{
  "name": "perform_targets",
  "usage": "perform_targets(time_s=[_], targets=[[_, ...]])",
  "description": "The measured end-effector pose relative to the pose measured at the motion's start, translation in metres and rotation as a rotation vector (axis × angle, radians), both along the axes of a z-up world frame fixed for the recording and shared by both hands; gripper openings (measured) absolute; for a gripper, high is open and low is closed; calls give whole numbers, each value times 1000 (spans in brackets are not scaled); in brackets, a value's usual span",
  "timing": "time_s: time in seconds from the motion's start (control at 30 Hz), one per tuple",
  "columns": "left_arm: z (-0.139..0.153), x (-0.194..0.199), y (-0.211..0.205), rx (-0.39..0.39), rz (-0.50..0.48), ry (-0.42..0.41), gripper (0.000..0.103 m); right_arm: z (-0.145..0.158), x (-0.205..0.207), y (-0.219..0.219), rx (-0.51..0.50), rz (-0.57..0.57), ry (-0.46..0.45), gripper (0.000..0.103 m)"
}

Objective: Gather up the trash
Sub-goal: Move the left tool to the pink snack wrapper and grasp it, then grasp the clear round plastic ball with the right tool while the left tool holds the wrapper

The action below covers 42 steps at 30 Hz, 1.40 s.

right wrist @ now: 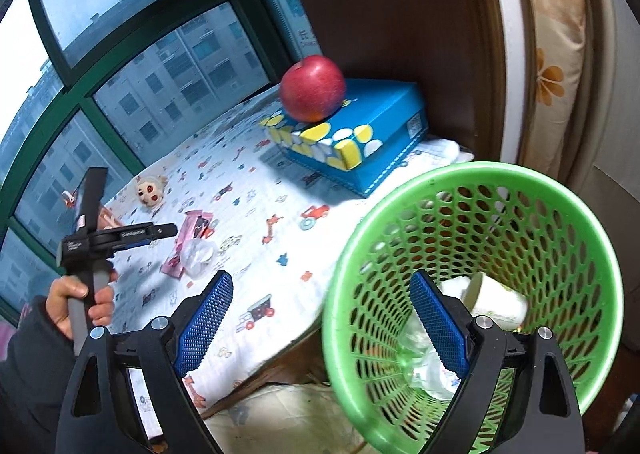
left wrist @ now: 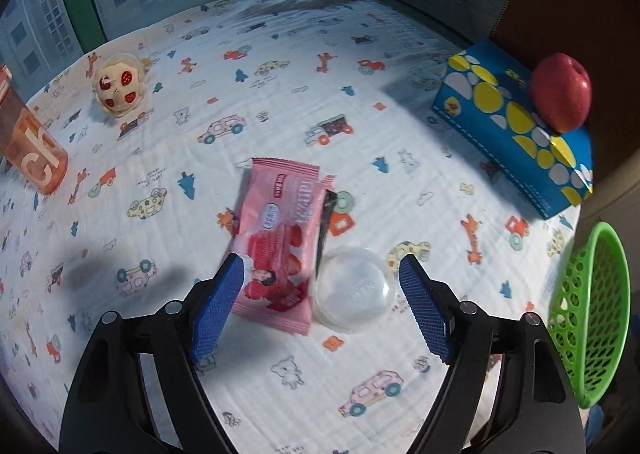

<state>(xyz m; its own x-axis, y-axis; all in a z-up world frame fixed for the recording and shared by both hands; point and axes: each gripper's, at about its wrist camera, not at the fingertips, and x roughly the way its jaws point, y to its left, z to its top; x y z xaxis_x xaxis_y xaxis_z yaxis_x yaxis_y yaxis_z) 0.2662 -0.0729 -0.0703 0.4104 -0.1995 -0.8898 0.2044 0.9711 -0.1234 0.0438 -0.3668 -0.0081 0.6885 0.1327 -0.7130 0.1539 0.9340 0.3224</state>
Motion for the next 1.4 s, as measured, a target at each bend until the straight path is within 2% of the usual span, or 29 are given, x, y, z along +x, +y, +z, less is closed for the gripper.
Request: perform_targets(time_s=[0.07, 0.13, 0.23, 0.3, 0.43, 0.6, 0.83, 1.03, 1.07, 1.17, 1.23, 1.3, 1.4], targets=[[-9, 10, 5, 2, 4, 14, 81, -3, 6, 8, 3, 17, 10, 87], [-17, 17, 9, 2, 19, 30, 86, -6, 12, 15, 3, 32, 21, 87], [-27, 27, 15, -8, 32, 52, 86, -11, 21, 23, 11, 48, 32, 87], [-32, 32, 15, -25, 18, 65, 87, -13, 26, 27, 13, 58, 41, 87], [-42, 39, 8, -5, -24, 75, 88, -19, 36, 36, 15, 75, 55, 87], [-53, 46, 5, 28, -29, 93, 88, -23, 45, 45, 16, 97, 67, 87], [-63, 49, 8, 17, -35, 107, 88, -29, 55, 55, 11, 122, 82, 87], [-67, 51, 10, 20, -49, 101, 76, -31, 59, 60, 7, 132, 89, 87], [-66, 51, 11, 21, -50, 95, 70, -32, 60, 61, 6, 132, 91, 87], [-63, 52, 18, -11, -41, 91, 59, -32, 61, 63, 3, 136, 92, 87], [-61, 51, 22, -16, -32, 84, 57, -32, 63, 65, 1, 141, 92, 87], [-57, 49, 28, -34, -22, 75, 49, -32, 65, 68, -2, 149, 93, 87], [-47, 44, 37, -42, -7, 56, 46, -33, 70, 77, -14, 173, 92, 87]])
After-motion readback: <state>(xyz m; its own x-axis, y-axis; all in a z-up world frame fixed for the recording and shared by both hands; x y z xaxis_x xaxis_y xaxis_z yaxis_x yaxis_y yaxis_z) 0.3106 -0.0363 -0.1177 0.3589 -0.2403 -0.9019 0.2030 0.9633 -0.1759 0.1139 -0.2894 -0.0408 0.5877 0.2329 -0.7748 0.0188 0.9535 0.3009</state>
